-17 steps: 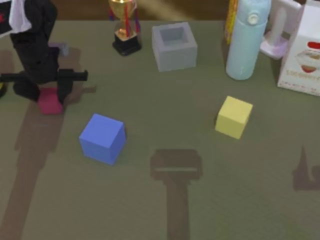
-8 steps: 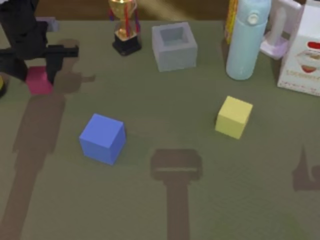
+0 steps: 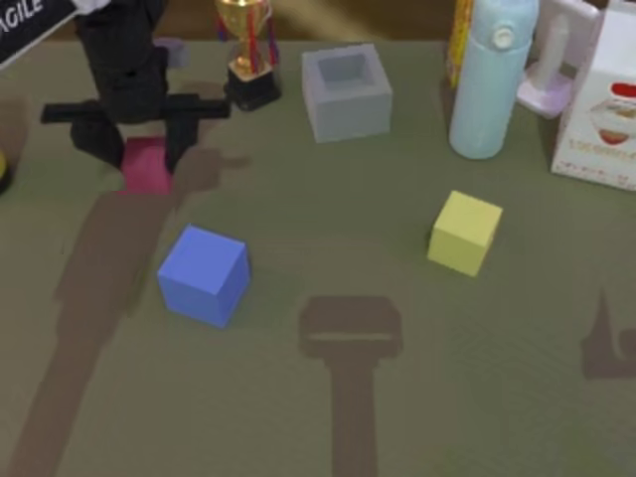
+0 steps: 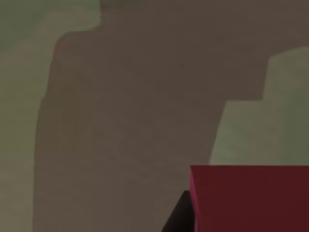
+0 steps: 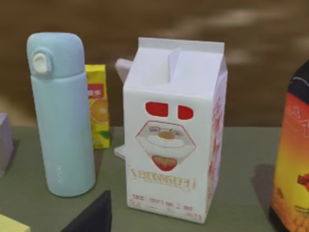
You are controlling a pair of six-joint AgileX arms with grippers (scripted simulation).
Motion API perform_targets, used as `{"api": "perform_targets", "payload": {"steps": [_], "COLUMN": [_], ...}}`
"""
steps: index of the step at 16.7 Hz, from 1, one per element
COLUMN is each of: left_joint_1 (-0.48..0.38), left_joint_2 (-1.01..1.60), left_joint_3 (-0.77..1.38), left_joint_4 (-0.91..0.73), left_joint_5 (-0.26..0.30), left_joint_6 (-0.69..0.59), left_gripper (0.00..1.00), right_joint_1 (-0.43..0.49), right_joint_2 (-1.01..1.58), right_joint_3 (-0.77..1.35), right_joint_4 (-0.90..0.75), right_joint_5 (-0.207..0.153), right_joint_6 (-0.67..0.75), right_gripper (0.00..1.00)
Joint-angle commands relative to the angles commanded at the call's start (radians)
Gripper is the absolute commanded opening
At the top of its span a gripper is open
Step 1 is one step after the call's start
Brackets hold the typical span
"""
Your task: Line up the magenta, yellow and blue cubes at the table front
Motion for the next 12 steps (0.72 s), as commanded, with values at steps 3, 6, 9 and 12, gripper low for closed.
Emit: {"api": "perform_targets", "payload": {"steps": [3, 6, 9, 12], "left_joint_1": [-0.201, -0.429, -0.624, -0.730], "left_joint_2": [0.000, -0.007, -0.024, -0.045], "left_joint_3": [0.007, 0.006, 0.001, -0.005], "left_joint_4": [-0.020, -0.039, -0.049, -0.050], "left_joint_5": [-0.004, -0.008, -0.013, -0.019], "left_joint_6": [-0.198, -0.421, -0.612, -0.718], "left_gripper": [0.00, 0.00, 0.00, 0.00], "right_joint_1": [0.000, 0.000, 0.000, 0.000], "right_joint_2": [0.000, 0.000, 0.000, 0.000], "right_joint_3": [0.000, 0.000, 0.000, 0.000], "right_joint_4": [0.000, 0.000, 0.000, 0.000], "right_joint_5": [0.000, 0.000, 0.000, 0.000], "right_joint_6": [0.000, 0.000, 0.000, 0.000], "right_gripper": [1.00, 1.00, 1.00, 1.00]}}
